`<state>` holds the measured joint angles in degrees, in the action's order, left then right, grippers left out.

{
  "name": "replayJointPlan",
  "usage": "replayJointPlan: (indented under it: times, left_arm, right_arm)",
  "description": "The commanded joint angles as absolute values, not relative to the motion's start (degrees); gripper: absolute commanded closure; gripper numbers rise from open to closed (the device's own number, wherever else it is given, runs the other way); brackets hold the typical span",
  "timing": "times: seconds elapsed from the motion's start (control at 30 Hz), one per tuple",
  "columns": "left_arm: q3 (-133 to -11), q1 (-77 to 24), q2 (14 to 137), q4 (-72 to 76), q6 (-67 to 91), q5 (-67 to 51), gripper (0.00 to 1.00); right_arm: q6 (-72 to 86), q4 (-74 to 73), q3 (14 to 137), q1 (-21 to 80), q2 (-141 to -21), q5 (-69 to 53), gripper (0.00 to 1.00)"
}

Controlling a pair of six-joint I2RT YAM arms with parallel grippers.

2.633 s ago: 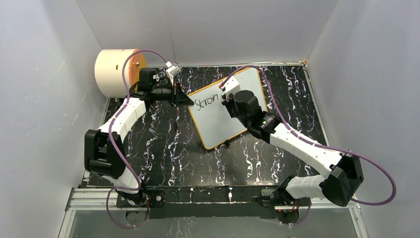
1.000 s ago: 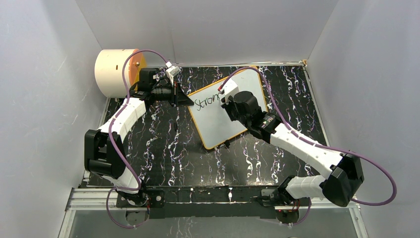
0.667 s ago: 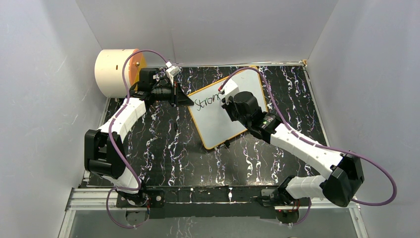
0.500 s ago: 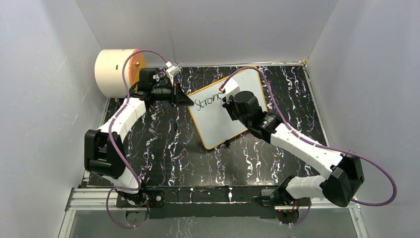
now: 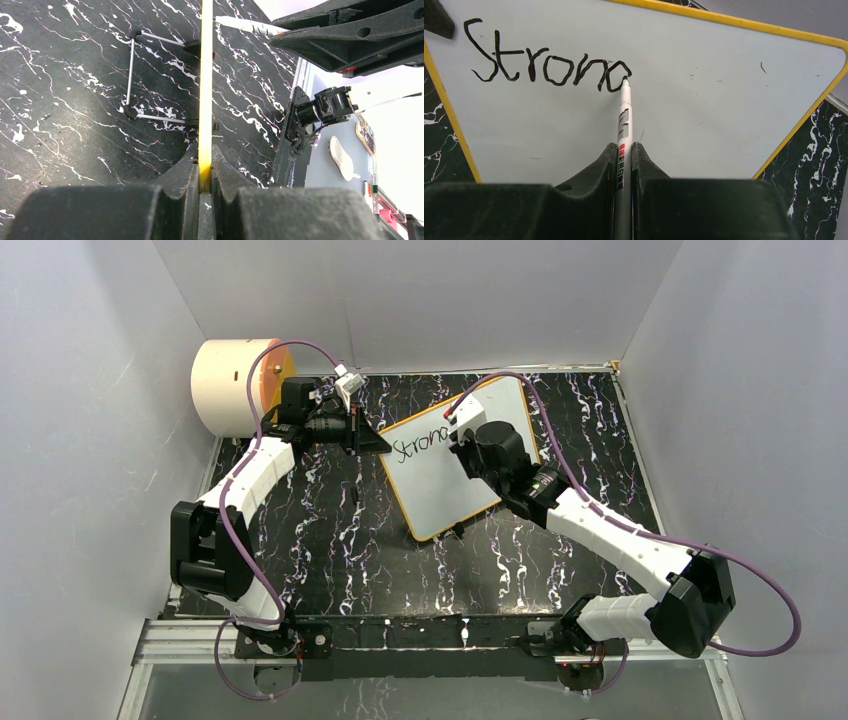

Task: Write a sentence on the whiteboard

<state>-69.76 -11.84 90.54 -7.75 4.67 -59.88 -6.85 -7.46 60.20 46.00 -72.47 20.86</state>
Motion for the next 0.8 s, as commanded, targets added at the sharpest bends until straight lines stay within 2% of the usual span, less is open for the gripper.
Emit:
replayJointPlan:
  times: [0.0,0.77]
  left_arm:
    - [-68.83,-12.04,89.21,-9.23,3.08,-61.04,1.0]
    - [-68.9,-12.04,89.14,-9.23,3.16,-61.16,1.0]
  right_arm:
    - [-7.64,-2.47,62.22,45.49,-72.36,21.88,1.0]
    - [-7.08,-9.34,63.23,45.43,-72.71,19.39,1.0]
